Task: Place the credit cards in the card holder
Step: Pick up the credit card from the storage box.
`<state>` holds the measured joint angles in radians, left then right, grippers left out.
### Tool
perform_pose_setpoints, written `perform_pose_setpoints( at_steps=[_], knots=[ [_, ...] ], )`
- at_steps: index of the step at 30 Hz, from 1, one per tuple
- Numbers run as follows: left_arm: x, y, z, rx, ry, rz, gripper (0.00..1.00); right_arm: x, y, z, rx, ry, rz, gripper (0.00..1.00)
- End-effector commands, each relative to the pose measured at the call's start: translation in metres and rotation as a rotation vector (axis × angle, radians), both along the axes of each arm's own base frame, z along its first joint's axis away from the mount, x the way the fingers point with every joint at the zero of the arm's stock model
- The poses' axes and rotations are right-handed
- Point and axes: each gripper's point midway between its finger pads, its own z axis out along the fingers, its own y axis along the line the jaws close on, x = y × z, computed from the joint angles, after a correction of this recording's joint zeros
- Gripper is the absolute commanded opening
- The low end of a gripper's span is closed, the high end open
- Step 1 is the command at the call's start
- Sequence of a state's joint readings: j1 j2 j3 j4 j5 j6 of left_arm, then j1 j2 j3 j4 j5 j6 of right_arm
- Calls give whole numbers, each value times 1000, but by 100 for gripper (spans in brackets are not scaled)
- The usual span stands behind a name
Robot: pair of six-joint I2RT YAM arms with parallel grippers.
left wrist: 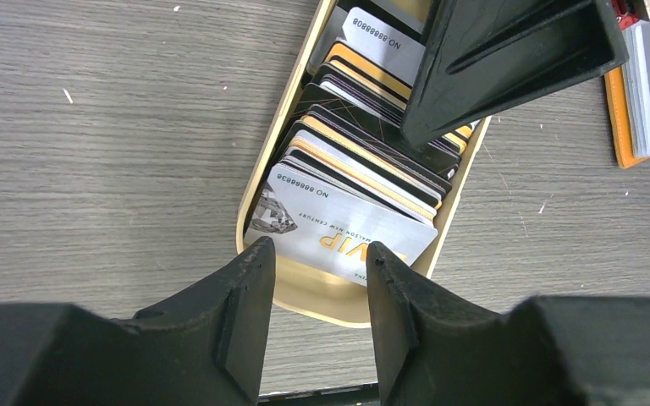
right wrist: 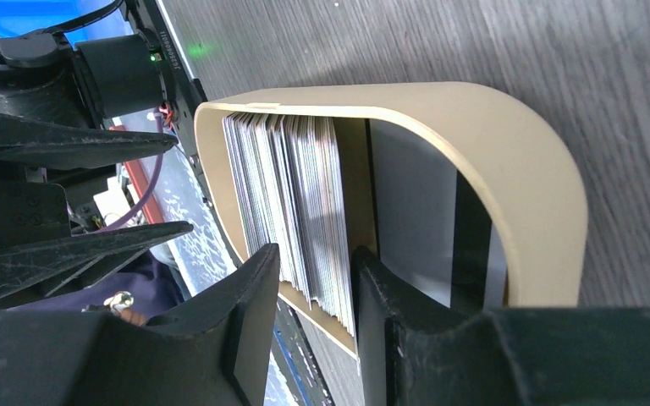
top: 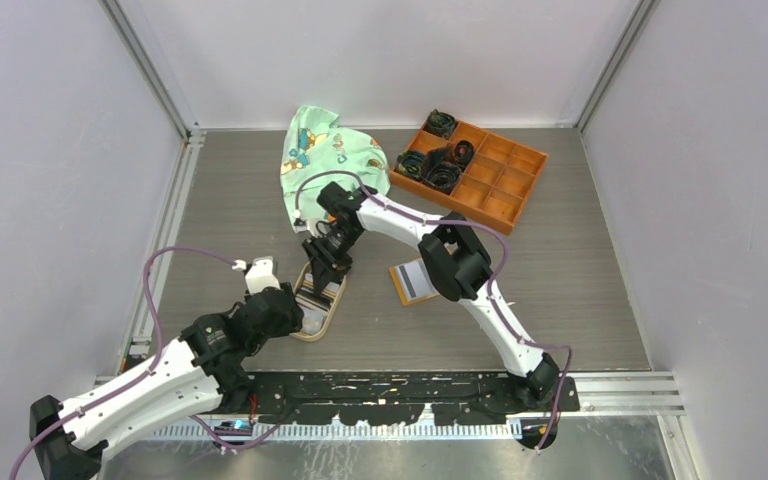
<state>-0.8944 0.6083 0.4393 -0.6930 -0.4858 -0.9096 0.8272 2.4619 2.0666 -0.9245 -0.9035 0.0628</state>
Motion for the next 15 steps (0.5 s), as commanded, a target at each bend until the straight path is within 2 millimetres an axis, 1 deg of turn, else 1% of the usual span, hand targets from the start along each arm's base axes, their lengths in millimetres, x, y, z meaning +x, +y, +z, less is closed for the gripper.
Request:
perform_pose_setpoints(
  at_steps=[1,7,11,15],
  knots=[
    [4,0,5,-8,-22,12,44,6,5,55,92,-62,-6,42],
    [4,-1,5,-9,-22,10,44,16,0,53,68,-105,-23,42],
    [4,-2,5,-9,-20,6,44,19,-2,52,60,-113,-30,37],
    [4,-2,6,-9,-21,6,44,24,-5,55,62,-122,-41,34]
  ],
)
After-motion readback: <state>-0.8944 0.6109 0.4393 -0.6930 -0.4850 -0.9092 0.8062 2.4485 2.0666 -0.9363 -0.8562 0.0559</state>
